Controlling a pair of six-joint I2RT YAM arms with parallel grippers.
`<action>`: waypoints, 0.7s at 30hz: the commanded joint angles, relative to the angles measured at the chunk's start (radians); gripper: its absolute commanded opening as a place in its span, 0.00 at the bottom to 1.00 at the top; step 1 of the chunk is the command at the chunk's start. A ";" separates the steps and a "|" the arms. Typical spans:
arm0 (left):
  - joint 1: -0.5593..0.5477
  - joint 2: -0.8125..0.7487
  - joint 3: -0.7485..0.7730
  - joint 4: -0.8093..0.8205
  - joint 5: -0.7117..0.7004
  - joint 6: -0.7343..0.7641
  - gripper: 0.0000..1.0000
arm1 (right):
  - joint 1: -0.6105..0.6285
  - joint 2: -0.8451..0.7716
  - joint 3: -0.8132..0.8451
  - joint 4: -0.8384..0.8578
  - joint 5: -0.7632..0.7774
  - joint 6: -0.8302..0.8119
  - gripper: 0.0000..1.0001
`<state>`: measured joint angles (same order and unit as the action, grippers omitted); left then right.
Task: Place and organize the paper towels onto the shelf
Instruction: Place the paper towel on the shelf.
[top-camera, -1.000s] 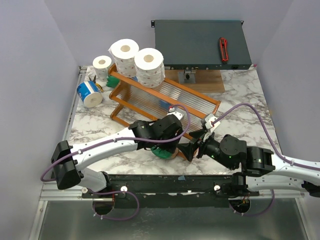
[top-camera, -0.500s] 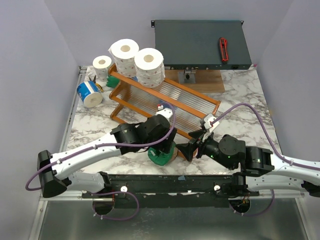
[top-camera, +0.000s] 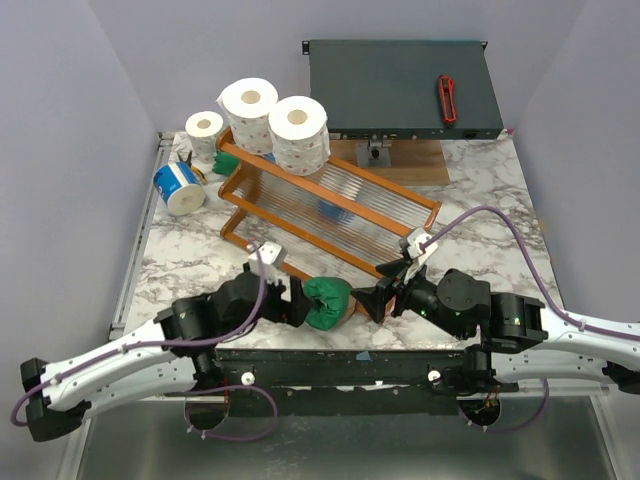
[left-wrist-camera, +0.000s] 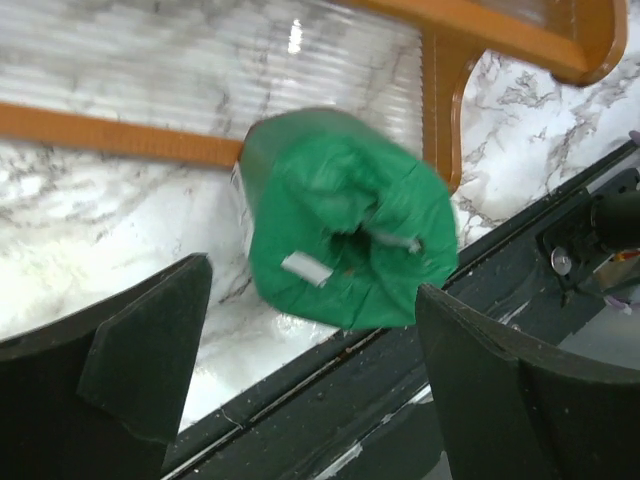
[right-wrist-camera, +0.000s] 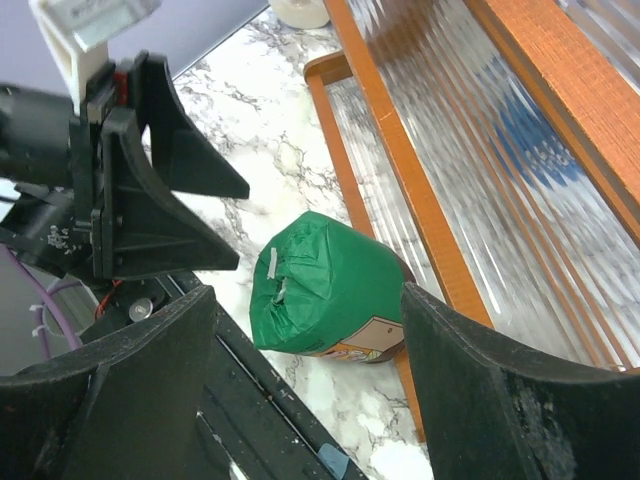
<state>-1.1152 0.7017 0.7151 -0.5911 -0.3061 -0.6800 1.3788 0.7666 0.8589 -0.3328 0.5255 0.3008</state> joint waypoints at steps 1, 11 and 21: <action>-0.009 -0.252 -0.251 0.241 0.003 -0.063 0.90 | -0.002 0.003 -0.007 0.028 -0.020 0.011 0.77; -0.011 -0.604 -0.496 0.319 0.116 0.005 0.98 | -0.001 0.019 -0.011 0.038 -0.023 0.002 0.77; -0.018 -0.439 -0.511 0.329 0.156 -0.018 0.99 | -0.002 0.037 -0.012 0.043 -0.016 -0.005 0.77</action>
<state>-1.1217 0.2375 0.2089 -0.2871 -0.1818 -0.6983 1.3788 0.8032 0.8589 -0.3080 0.5140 0.3042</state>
